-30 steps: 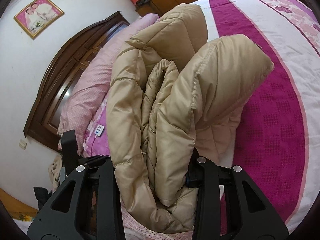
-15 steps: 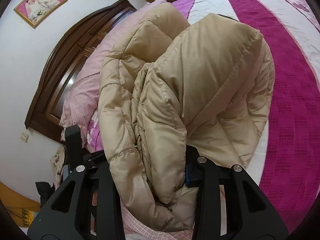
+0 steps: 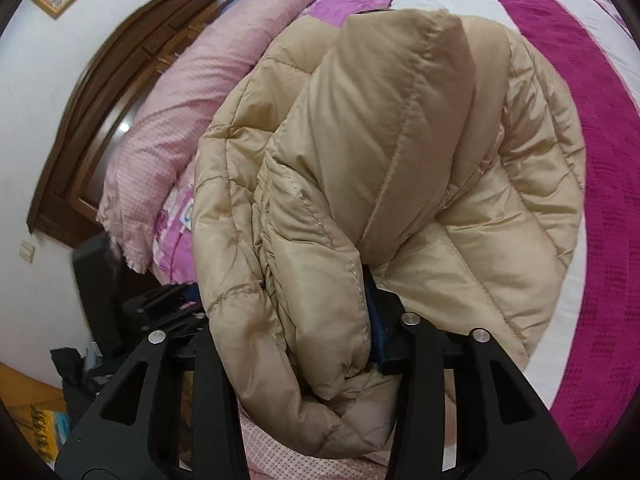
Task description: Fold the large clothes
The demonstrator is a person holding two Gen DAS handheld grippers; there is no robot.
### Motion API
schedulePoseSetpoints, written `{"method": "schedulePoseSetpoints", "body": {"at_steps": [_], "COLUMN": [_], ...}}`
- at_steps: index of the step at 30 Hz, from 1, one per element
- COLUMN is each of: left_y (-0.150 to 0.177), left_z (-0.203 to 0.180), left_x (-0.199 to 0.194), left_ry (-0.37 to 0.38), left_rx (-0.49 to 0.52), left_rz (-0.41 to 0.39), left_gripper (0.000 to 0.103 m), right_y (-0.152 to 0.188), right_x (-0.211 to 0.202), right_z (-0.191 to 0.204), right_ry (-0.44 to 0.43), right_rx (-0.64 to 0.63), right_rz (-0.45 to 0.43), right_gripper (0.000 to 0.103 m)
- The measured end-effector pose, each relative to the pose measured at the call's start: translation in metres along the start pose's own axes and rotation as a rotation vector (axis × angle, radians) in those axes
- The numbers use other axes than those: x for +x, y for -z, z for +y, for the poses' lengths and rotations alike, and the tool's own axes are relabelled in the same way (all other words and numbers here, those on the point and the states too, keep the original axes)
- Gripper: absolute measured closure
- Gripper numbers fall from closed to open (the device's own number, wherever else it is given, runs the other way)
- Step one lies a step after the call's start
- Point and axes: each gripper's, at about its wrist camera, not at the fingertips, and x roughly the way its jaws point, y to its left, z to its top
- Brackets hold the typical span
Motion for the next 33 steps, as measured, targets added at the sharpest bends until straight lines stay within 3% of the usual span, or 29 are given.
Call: {"method": "schedulePoseSetpoints", "body": {"at_steps": [7,14,19,27,29,32,33], "left_y": [-0.001,0.0,-0.012,-0.038,-0.043,-0.05,-0.052], "left_z": [0.021,0.039,0.037,-0.009,-0.028,-0.056,-0.066], "left_x": [-0.006,-0.014,-0.034,-0.058,-0.058,-0.049,-0.044], "left_ry": [0.003,0.021,0.048,0.14,0.181,0.215,0.209], "left_rx": [0.032,-0.015,-0.01,0.07,0.093,0.139,0.157], "left_rz": [-0.004,-0.045,-0.085,-0.149,-0.148,-0.131,-0.126], "left_gripper": [0.08,0.08,0.08,0.051,0.047,0.026,0.025], "right_y": [0.002,0.011,0.018,0.03,0.035,0.042,0.043], "right_x": [0.028,0.057,0.038,-0.032,-0.048,-0.064,-0.063], "right_z": [0.017,0.034,0.047,0.042,0.033,0.012,0.005], "right_ry": [0.002,0.042,0.047,-0.042,-0.04,0.004,0.028], "right_rx": [-0.049,-0.119,-0.157,-0.115,-0.099,-0.065,-0.044], "right_rz": [0.058,0.086,0.041,-0.036,-0.069,-0.119,-0.13], "right_gripper": [0.031,0.027,0.025,0.025,0.025,0.025,0.025]}}
